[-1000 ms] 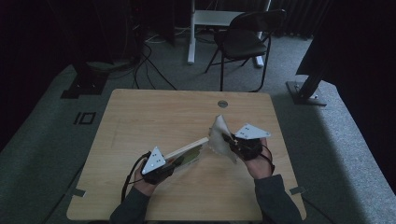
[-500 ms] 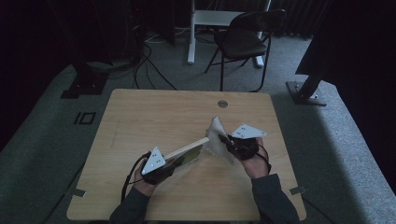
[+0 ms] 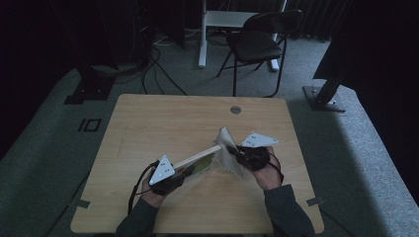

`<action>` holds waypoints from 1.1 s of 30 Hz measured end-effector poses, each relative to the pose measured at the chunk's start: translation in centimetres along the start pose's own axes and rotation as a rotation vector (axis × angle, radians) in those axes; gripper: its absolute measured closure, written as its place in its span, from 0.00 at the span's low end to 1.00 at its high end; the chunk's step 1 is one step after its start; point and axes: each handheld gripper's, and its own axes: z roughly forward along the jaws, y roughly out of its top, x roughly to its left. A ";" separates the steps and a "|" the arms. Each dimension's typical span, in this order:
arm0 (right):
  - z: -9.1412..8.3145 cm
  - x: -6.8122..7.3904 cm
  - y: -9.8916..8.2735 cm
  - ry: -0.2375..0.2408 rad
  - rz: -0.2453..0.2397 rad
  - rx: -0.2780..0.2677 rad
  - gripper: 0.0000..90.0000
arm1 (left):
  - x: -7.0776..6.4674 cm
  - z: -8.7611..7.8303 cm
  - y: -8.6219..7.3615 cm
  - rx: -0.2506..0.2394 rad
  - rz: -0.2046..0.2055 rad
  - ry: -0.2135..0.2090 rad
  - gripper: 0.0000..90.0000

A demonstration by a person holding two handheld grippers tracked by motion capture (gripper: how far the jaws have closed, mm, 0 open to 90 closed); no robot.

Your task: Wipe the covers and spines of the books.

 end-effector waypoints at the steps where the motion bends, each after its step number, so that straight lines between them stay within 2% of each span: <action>1: 0.1 0.0 0.0 0.002 0.000 0.001 0.93 | 0.0 0.0 0.0 0.000 0.000 0.000 0.87; 33: 1.1 0.5 -0.7 0.023 -0.006 0.030 0.93 | 0.1 -0.5 0.4 -0.023 -0.001 0.011 0.87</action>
